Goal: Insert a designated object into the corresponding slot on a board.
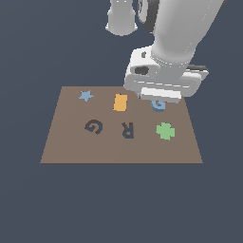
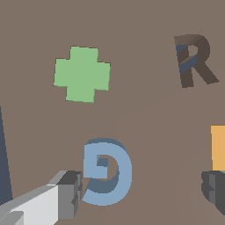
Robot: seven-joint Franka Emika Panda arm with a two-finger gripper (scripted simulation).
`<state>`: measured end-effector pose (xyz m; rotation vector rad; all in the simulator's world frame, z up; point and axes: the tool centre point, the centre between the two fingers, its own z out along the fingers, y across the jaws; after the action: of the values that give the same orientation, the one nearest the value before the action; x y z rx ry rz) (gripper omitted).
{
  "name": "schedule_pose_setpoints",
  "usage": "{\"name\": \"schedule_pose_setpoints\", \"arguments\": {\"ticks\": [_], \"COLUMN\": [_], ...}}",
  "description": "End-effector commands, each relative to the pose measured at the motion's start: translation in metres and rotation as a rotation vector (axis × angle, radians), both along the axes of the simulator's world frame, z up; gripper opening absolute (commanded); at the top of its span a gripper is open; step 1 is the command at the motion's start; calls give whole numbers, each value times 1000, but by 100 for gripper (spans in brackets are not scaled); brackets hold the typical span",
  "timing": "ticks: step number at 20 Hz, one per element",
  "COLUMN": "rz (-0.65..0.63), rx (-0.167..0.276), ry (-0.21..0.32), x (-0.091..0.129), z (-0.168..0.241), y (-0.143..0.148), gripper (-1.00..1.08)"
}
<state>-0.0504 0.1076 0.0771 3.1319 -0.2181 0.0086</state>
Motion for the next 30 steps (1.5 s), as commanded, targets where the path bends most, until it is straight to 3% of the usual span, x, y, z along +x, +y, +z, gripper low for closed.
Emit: {"name": "schedule_pose_setpoints", "arguments": {"ticks": [1,8,23,24,30], "rz": [-20,-46,-47,-47,-47], "rx": [1,2,3,3,3], "ry": [1,5,5,5,5], "x": [-4,-8,-8,-8,-8], "z": [-11,-26,-47,-47,-47], "y": [10,25,25,25,25], "gripper": [100,100,100,-100,-100]}}
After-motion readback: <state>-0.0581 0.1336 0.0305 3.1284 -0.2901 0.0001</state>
